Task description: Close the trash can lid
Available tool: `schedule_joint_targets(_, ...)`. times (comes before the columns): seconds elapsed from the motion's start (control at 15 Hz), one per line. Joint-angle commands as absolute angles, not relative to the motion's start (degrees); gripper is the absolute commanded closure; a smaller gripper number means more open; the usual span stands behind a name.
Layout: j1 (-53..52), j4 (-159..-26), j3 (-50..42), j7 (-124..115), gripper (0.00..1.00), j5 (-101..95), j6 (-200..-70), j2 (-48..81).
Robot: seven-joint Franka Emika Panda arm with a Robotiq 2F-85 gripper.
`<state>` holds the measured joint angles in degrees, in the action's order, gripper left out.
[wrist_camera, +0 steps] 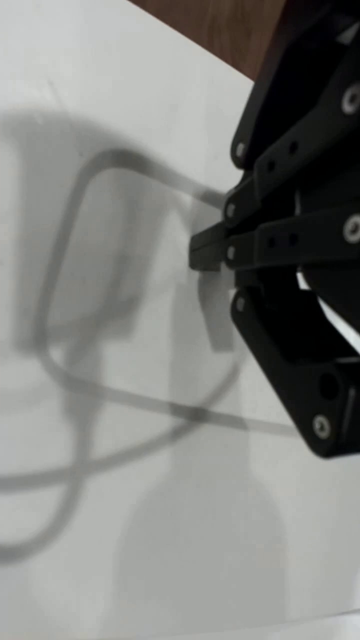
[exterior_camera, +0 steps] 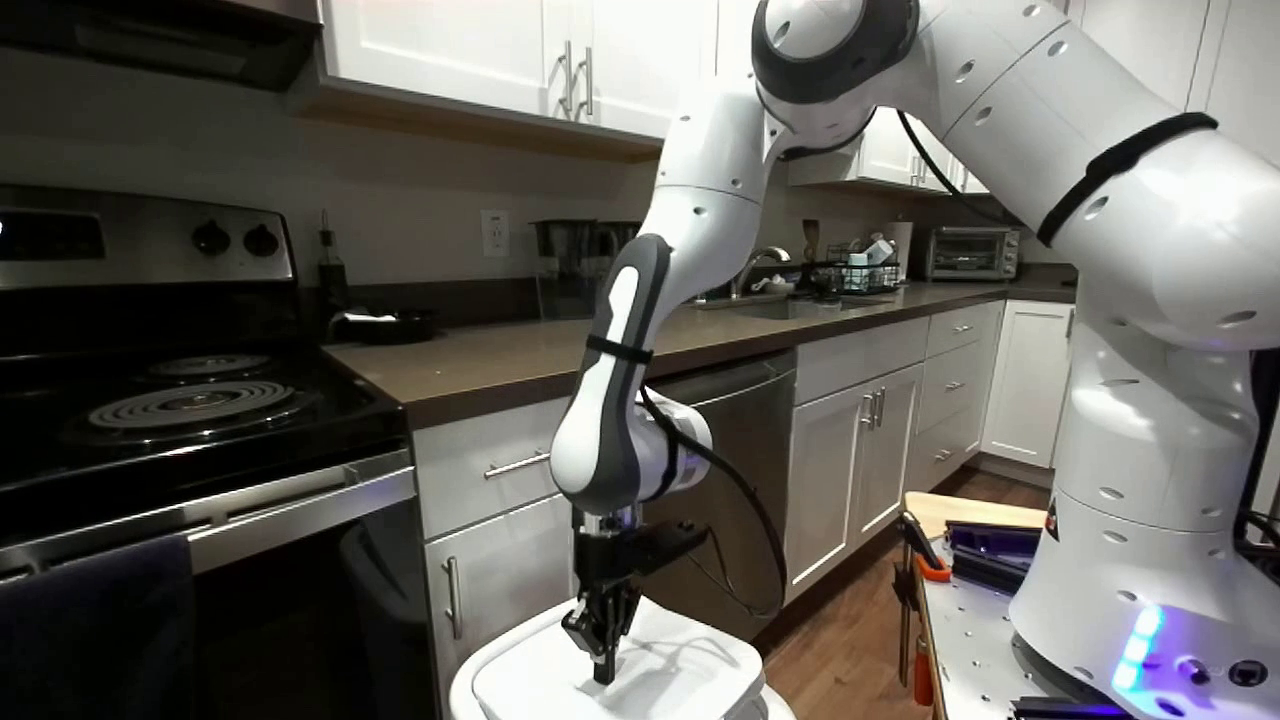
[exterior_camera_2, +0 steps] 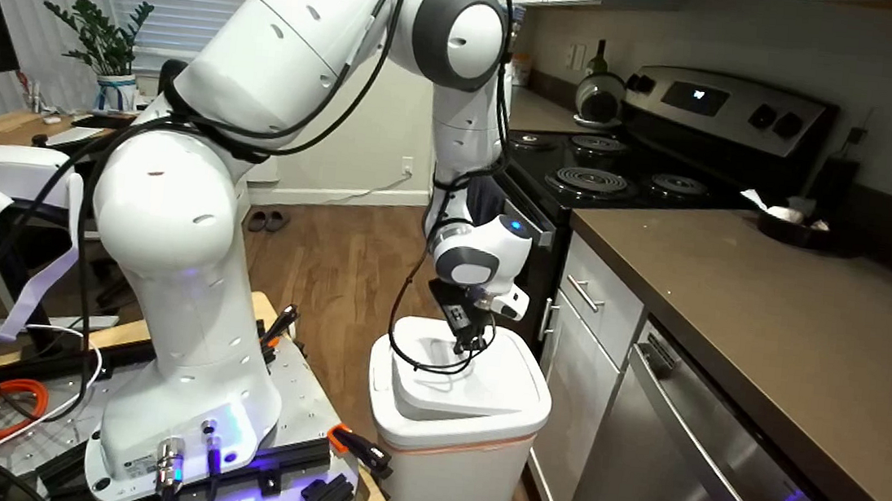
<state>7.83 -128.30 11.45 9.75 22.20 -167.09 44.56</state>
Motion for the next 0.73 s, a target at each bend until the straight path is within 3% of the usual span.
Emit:
schedule_joint_targets(0.0,5.9,-129.1,10.8,5.3,0.97,19.4,-179.4,50.2)
schedule_joint_targets(0.27,3.6,-130.3,9.6,-0.5,0.98,16.4,-187.3,54.3)
schedule_joint_targets(0.67,14.8,-135.8,17.4,0.8,0.98,7.1,-182.4,48.4)
